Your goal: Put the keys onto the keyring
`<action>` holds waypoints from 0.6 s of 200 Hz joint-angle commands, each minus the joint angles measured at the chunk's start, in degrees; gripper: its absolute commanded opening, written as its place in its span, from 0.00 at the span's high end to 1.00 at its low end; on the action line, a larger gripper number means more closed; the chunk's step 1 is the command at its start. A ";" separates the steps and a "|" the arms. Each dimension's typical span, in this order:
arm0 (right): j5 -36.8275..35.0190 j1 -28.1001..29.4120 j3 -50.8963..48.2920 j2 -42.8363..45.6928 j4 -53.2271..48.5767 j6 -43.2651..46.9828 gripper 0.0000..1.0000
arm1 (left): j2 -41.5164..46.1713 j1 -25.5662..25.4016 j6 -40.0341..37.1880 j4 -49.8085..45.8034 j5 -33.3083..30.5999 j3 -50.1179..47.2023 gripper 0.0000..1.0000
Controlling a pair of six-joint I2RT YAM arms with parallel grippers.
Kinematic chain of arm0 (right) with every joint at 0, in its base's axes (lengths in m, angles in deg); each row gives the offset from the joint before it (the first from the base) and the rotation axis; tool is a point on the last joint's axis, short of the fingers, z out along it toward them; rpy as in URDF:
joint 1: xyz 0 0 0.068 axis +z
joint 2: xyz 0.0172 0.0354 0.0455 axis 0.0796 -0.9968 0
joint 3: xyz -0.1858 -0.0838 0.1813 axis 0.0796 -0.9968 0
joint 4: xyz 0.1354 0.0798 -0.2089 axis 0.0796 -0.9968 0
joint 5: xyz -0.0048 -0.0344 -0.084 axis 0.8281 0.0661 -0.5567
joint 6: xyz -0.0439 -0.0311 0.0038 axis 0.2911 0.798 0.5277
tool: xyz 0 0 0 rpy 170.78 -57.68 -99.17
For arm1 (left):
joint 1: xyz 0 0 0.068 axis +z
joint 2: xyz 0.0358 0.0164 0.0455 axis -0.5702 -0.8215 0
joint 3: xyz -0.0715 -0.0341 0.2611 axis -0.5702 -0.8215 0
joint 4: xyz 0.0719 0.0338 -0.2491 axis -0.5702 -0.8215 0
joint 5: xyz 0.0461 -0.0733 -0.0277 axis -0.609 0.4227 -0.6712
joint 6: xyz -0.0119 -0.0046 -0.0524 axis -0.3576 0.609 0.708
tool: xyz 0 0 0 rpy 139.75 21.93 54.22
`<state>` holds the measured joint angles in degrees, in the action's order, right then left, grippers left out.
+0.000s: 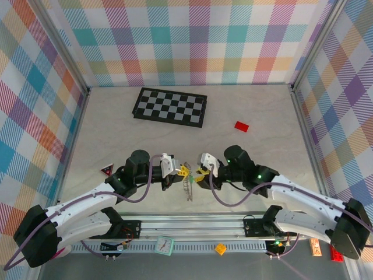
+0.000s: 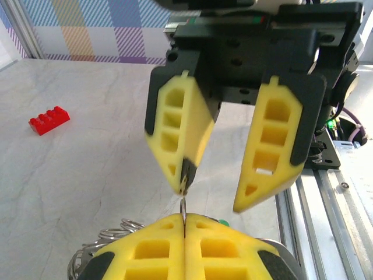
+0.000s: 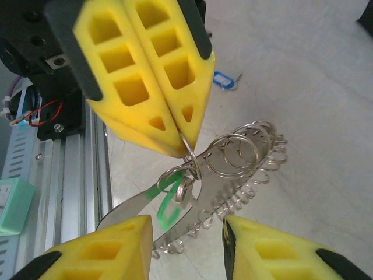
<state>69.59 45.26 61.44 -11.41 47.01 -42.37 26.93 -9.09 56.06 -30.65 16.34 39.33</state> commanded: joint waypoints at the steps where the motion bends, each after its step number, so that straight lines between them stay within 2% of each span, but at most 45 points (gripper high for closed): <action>1: -0.85 -0.34 -2.02 3.00 3.01 0.60 0.63 | 1.17 -0.32 0.41 4.37 2.39 -0.63 1.00; 17: 1.14 -0.34 -2.47 3.39 5.77 -0.17 0.64 | 0.90 -0.35 0.51 4.59 3.01 -0.56 1.00; 53: 2.27 -0.34 -2.15 0.73 10.78 -2.18 0.72 | 0.72 -0.34 1.07 5.85 4.33 -0.92 1.00; 120: 4.43 -0.34 -1.35 -3.12 13.26 -3.24 0.80 | 0.79 -0.35 1.60 7.46 5.17 -1.44 1.00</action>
<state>71.45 45.26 59.60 -13.99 56.74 -44.55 26.93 -9.09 57.35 -27.15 19.22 38.28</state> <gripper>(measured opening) 0.215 0.043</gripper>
